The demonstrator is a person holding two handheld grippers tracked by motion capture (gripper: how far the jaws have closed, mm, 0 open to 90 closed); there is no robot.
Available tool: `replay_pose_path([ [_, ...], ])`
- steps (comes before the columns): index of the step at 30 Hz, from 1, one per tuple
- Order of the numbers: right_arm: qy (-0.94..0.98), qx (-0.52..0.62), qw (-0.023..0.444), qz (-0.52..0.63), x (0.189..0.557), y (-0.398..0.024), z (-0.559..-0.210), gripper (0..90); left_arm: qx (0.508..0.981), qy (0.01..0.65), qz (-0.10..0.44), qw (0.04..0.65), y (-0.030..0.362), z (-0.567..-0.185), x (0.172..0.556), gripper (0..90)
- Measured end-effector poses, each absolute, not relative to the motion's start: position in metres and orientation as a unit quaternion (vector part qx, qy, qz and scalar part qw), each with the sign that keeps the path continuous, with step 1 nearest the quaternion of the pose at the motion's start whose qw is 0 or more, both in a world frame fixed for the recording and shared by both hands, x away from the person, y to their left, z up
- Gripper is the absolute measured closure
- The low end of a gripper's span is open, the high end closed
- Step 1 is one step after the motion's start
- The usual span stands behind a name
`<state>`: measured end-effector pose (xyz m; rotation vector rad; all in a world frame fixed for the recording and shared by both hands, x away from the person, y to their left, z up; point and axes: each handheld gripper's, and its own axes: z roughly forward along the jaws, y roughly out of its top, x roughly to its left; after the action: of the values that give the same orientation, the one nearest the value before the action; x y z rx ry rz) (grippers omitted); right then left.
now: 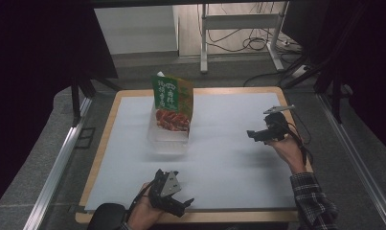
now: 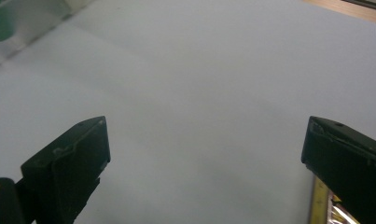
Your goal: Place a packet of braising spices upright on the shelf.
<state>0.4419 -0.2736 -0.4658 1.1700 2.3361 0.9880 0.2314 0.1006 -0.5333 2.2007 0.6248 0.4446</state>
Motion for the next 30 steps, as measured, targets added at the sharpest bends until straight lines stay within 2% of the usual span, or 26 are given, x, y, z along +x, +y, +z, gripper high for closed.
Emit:
replay_pose_path([
  [15, 0.798, 0.478, 0.191, 0.312, 0.451, -0.316, -0.472, 1.4, 0.870, 0.243, 0.176, 0.391, 0.099, -0.534, 0.231, 0.4],
  [23, 0.791, 0.494, 0.227, 0.280, 0.455, -0.328, -0.478, 9.8, 0.872, 0.241, 0.176, 0.389, 0.099, -0.534, 0.231, 0.5],
  [30, 0.790, 0.506, 0.234, 0.256, 0.462, -0.337, -0.489, 13.6, 0.872, 0.239, 0.177, 0.388, 0.098, -0.534, 0.231, 0.6],
])
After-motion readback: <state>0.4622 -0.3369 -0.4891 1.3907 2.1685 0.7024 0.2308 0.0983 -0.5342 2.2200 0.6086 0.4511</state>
